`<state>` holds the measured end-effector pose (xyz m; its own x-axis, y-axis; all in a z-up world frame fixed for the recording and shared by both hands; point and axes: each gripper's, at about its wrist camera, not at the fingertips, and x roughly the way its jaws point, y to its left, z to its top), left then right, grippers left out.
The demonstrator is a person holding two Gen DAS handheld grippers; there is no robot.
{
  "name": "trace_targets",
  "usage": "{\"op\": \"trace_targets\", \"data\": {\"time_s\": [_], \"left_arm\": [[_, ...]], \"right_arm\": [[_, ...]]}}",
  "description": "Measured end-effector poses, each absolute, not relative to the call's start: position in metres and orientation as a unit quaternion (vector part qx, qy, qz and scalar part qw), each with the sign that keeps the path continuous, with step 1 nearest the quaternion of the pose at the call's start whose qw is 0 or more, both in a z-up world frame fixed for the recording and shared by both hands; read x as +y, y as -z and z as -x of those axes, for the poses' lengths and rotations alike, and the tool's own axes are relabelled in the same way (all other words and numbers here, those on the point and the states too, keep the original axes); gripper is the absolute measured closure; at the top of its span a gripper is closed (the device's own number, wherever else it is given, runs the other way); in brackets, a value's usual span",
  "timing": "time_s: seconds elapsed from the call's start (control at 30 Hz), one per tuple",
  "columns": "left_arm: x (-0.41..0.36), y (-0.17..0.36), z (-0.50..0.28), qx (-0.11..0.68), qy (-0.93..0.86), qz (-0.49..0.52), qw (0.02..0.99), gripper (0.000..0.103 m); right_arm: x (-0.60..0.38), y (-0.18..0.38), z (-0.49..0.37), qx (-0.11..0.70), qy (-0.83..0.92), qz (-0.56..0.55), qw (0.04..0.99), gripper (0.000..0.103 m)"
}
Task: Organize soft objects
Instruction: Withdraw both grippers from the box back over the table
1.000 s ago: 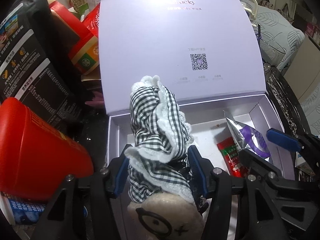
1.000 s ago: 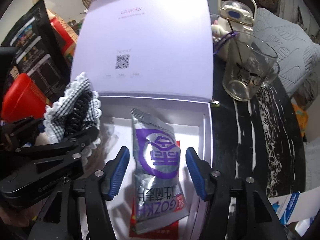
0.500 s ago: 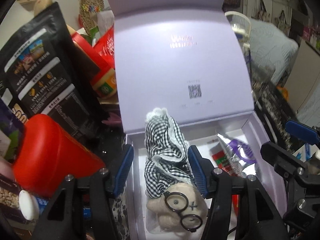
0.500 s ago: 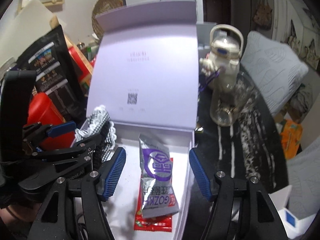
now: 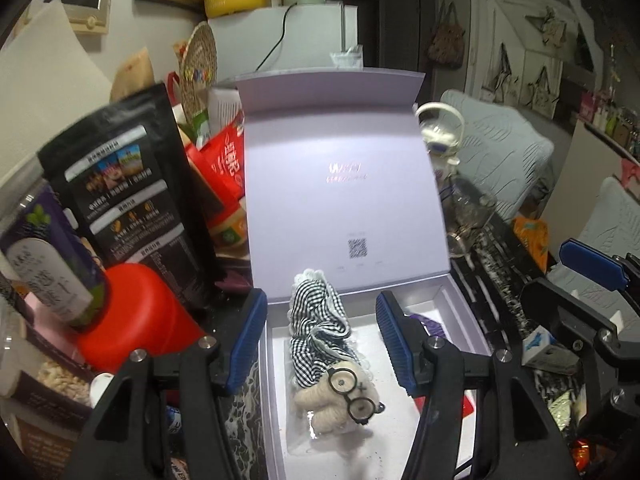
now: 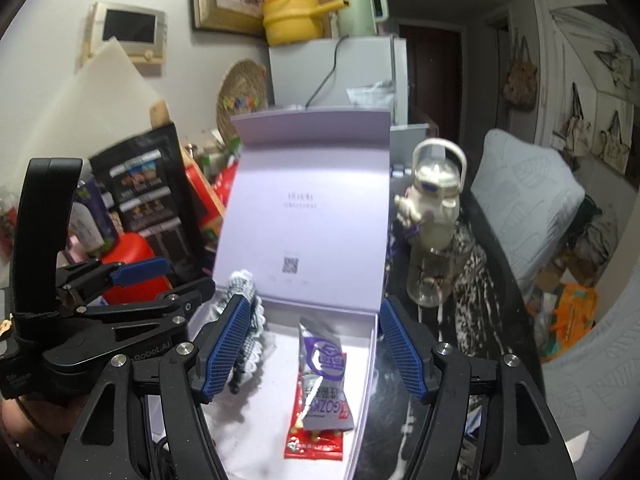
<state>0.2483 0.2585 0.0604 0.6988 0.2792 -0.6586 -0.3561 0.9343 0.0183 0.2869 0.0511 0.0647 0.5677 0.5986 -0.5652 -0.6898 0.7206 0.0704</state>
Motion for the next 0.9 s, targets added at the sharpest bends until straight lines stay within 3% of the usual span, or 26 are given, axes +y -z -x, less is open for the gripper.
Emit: {"op": "trace_targets", "data": {"time_s": [0.43,0.9], "left_arm": [[0.224,-0.101,-0.206,0.288,-0.101,0.040,0.951,0.047],[0.159,-0.110,-0.175,0.266,0.030,0.015,0.963,0.047]], "right_arm": [[0.009,-0.117,-0.227,0.186,-0.379,0.063,0.904,0.029],[-0.059,-0.126,-0.182,0.176,-0.313,0.033,0.933,0.029]]}}
